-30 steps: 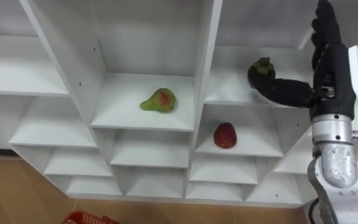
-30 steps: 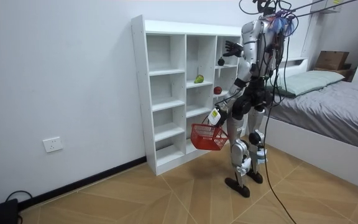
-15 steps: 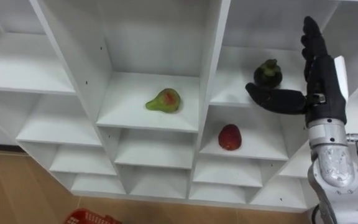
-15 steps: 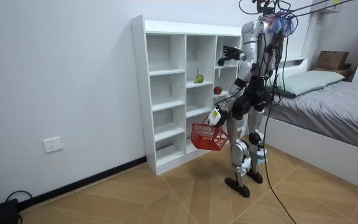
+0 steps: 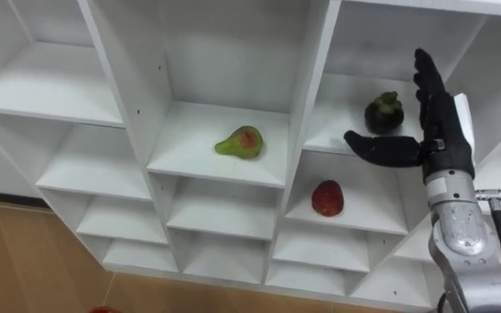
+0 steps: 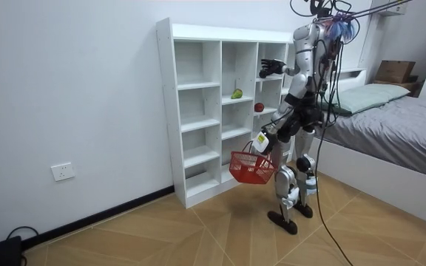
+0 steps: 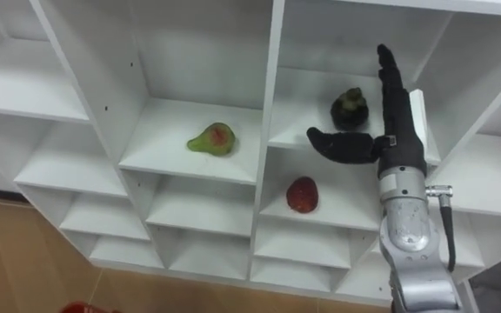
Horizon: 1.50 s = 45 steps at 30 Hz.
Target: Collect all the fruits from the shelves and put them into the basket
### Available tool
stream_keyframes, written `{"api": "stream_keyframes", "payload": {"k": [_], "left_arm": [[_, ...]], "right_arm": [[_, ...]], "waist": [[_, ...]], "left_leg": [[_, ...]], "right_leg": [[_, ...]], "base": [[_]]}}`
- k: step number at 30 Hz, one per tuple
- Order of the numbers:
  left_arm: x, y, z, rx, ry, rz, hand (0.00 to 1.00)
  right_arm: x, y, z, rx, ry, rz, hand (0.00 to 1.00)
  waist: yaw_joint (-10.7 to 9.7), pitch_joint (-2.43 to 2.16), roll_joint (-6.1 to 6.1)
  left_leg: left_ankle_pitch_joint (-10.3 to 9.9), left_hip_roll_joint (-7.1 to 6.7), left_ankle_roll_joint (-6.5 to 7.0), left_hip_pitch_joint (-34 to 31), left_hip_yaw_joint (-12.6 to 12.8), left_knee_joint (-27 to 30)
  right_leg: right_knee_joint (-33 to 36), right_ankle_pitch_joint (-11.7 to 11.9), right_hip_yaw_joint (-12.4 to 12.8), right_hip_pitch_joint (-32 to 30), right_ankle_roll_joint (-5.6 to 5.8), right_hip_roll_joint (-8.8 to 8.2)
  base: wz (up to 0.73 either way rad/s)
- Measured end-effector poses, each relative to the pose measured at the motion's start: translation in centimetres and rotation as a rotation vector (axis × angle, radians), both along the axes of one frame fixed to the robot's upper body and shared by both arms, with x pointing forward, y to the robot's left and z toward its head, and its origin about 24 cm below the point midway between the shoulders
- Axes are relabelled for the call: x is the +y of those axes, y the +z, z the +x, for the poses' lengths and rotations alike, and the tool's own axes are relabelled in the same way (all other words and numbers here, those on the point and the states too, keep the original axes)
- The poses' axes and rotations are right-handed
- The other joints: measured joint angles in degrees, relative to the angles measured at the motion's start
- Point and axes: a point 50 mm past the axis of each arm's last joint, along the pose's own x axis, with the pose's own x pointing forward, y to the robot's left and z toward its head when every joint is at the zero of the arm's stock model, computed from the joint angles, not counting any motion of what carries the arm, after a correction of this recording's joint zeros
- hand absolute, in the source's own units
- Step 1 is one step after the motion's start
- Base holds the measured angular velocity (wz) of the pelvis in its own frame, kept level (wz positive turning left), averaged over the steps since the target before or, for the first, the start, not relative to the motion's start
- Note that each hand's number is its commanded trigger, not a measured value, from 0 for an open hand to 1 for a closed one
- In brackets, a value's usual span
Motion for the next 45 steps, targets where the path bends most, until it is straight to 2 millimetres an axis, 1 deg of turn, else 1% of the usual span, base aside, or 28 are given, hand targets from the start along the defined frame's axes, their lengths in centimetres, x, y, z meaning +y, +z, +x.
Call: {"api": "stream_keyframes", "payload": {"k": [3, 9, 14, 17, 24, 27, 30, 34, 35, 36, 37, 38, 45], "left_arm": [[0.0, 0.1, 0.2, -0.006, -0.003, 0.003, 1.00], [0.0, 0.2, 0.7, -0.024, -0.007, 0.006, 1.00], [0.0, 0.2, 0.9, -0.030, -0.011, 0.009, 1.00], [0.0, 0.2, 0.9, -0.021, -0.011, 0.011, 1.00], [0.0, 0.1, 0.8, -0.007, -0.018, 0.012, 1.00], [0.2, 0.1, 0.5, 0.009, -0.014, 0.019, 1.00], [0.5, 0.1, 0.2, 0.030, -0.009, 0.027, 1.00], [0.5, 0.1, 0.0, 0.045, -0.005, 0.030, 1.00], [0.5, 0.1, -0.1, 0.047, -0.004, 0.030, 1.00], [0.5, 0.1, -0.1, 0.047, -0.004, 0.030, 1.00], [0.5, 0.1, -0.1, 0.049, -0.005, 0.031, 1.00], [0.5, 0.1, 0.0, 0.051, -0.015, 0.035, 1.00], [0.6, 0.0, -0.2, 0.073, -0.016, 0.043, 1.00]], "right_arm": [[0.0, 0.2, 1.0, 0.002, 0.000, -0.033, 0.00], [-0.3, 0.4, 1.9, 0.006, 0.000, -0.047, 0.00], [-1.0, -0.7, 2.2, 0.070, -0.013, -0.060, 0.00], [-1.2, -1.0, 2.2, 0.088, -0.017, -0.060, 0.00], [-1.4, -1.8, 2.2, 0.133, -0.009, -0.045, 0.00], [-1.6, -2.3, 2.1, 0.155, -0.012, -0.022, 0.00], [-1.7, -2.7, 2.0, 0.177, -0.010, -0.021, 0.00], [-1.8, -3.1, 1.9, 0.201, -0.007, -0.022, 0.00], [-1.8, -3.2, 1.9, 0.209, -0.002, -0.022, 0.07], [-1.9, -3.3, 1.8, 0.214, -0.002, -0.022, 0.49], [-1.9, -3.4, 1.8, 0.220, 0.001, -0.023, 0.96], [-1.9, -3.5, 1.8, 0.220, 0.001, -0.023, 1.00], [-2.7, -3.2, 1.8, 0.205, -0.030, -0.025, 1.00]], "waist": [[-0.15, 0.05, -0.04], [-0.17, 0.28, 0.10], [-0.08, 0.56, 0.18], [-0.07, 0.63, 0.18], [-0.17, 0.60, -0.11], [-0.23, 0.43, -0.52], [-0.20, 0.43, -0.71], [-0.22, 0.30, -0.90], [-0.22, 0.28, -0.93], [-0.22, 0.27, -0.95], [-0.21, 0.26, -0.95], [-0.21, 0.27, -0.93], [-0.34, 0.10, -0.72]], "left_leg": [[0.00, 0.03, 0.00, -0.02, -0.12, -0.02], [0.00, 0.05, 0.00, 0.12, -0.47, 0.00], [0.00, 0.04, -0.01, 0.08, -0.56, 0.18], [0.00, -0.05, 0.00, 0.07, -0.54, 0.21], [0.00, -0.17, 0.00, 0.24, -0.47, 0.34], [0.00, -0.19, 0.00, 0.37, -0.54, 0.44], [-0.01, -0.22, 0.01, 1.11, -0.88, 0.39], [-0.01, -0.40, 0.01, 1.16, -1.51, 0.69], [-0.01, -0.42, 0.01, 1.15, -1.56, 0.78], [-0.01, -0.43, 0.02, 1.15, -1.58, 0.84], [-0.02, -0.45, 0.03, 1.13, -1.65, 0.90], [-0.03, -0.49, 0.04, 1.04, -1.68, 0.85], [-0.04, -0.52, 0.06, 1.11, -1.51, 0.98]], "right_leg": [[0.00, 0.00, -0.24, 0.01, 0.00, 0.00], [0.00, 0.01, -0.87, 0.36, 0.01, -0.07], [0.00, 0.00, -1.12, 0.53, 0.01, -0.49], [0.00, 0.00, -1.10, 0.54, 0.02, -0.51], [-0.10, -0.04, -0.97, 0.80, 0.06, -0.60], [-0.11, -0.04, -1.04, 1.00, 0.07, -0.61], [-0.11, -0.09, -1.07, 1.79, 0.13, -0.63], [-0.11, -0.15, -1.52, 2.19, 0.20, -0.70], [-0.11, -0.15, -1.57, 2.24, 0.20, -0.67], [-0.11, -0.15, -1.59, 2.28, 0.20, -0.67], [-0.11, -0.15, -1.58, 2.32, 0.20, -0.61], [-0.11, -0.15, -1.57, 2.32, 0.20, -0.53], [-0.08, -0.18, -1.58, 2.33, 0.25, -0.51]], "base": [[0.00], [0.04], [0.02], [0.00], [0.00], [0.00], [0.02], [0.08], [0.04], [0.00], [0.00], [0.00], [0.00]]}}
